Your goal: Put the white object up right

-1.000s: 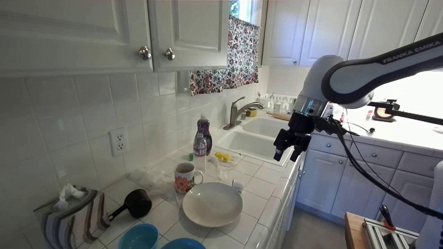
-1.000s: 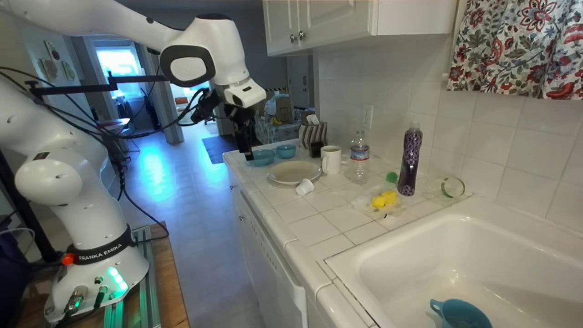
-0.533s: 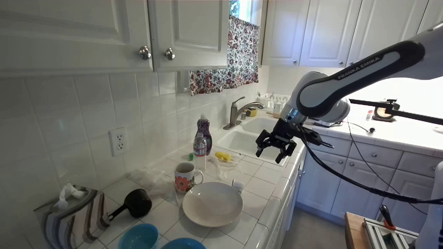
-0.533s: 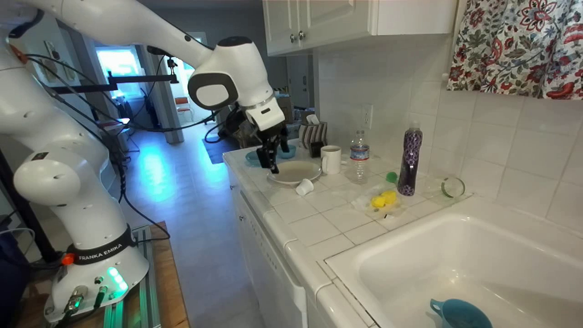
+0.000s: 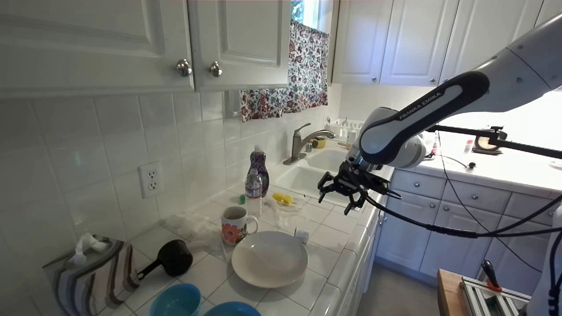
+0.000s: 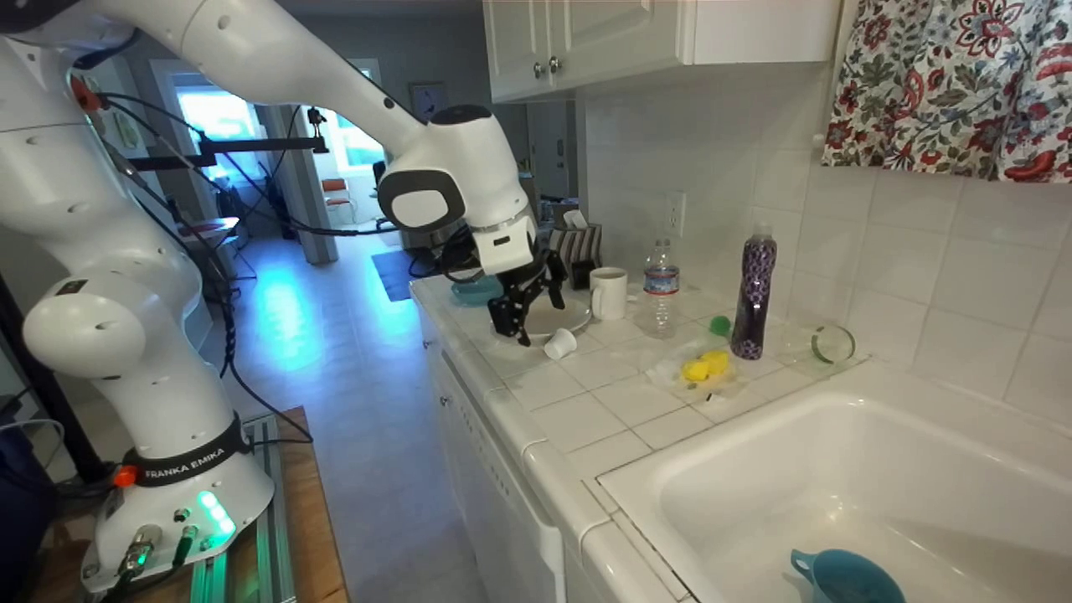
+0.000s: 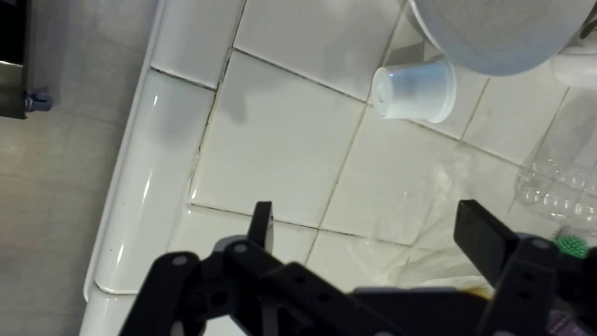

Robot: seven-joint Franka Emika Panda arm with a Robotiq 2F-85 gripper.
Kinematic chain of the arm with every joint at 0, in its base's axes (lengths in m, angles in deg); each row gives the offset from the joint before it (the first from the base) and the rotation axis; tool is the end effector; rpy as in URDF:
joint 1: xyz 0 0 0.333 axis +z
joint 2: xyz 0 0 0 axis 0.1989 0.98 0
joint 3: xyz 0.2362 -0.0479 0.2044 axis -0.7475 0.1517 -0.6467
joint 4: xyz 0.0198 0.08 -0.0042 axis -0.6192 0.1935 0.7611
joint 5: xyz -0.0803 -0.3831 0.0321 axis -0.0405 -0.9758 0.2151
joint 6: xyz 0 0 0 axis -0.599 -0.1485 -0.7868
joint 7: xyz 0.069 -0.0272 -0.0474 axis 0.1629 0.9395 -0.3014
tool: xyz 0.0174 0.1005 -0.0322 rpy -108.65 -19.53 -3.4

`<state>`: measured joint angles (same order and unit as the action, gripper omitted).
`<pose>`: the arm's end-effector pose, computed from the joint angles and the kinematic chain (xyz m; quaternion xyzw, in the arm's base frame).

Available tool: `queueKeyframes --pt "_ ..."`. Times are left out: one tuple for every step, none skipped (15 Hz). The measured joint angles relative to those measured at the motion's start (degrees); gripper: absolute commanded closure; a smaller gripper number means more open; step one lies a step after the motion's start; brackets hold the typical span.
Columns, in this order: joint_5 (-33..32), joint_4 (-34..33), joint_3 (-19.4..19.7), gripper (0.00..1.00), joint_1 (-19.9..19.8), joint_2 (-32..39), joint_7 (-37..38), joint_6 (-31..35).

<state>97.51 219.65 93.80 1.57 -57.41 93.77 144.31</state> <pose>0.4498 -0.1537 0.3534 -0.7797 0.5990 -0.1126 0.1432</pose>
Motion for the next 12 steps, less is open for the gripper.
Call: queueKeyframes --pt "-0.7 -0.2 0.1 0.0 -0.2 0.3 -0.1 -1.1" --pt "-1.5 -0.5 0.2 0.0 -0.3 0.4 -0.4 -2.8" --pt "-2.4 -0.9 0.4 0.0 -0.4 0.4 -1.2 -5.4" --pt "-3.4 -1.4 0.6 0.0 -0.4 0.4 -2.3 -8.4" --pt "-4.2 -2.1 0.8 0.0 -0.5 0.4 -3.7 -11.6" --pt "-5.2 -2.7 1.1 0.0 -0.5 0.3 -4.9 -14.7" --pt "-6.3 -3.4 1.3 0.0 -0.6 0.3 -6.2 -17.5" --pt "-7.3 -4.1 1.5 0.0 -0.7 0.2 -7.3 -20.0" --pt "-8.2 -4.8 1.6 0.0 -0.8 0.2 -8.3 -21.8" --pt "-9.7 -5.5 1.6 0.0 -1.1 0.1 -9.0 -22.9" --pt "-12.0 -5.9 1.6 0.0 -1.4 0.0 -9.3 -22.9" --pt "-15.2 -6.3 1.6 0.0 -1.6 -0.1 -9.5 -22.9"
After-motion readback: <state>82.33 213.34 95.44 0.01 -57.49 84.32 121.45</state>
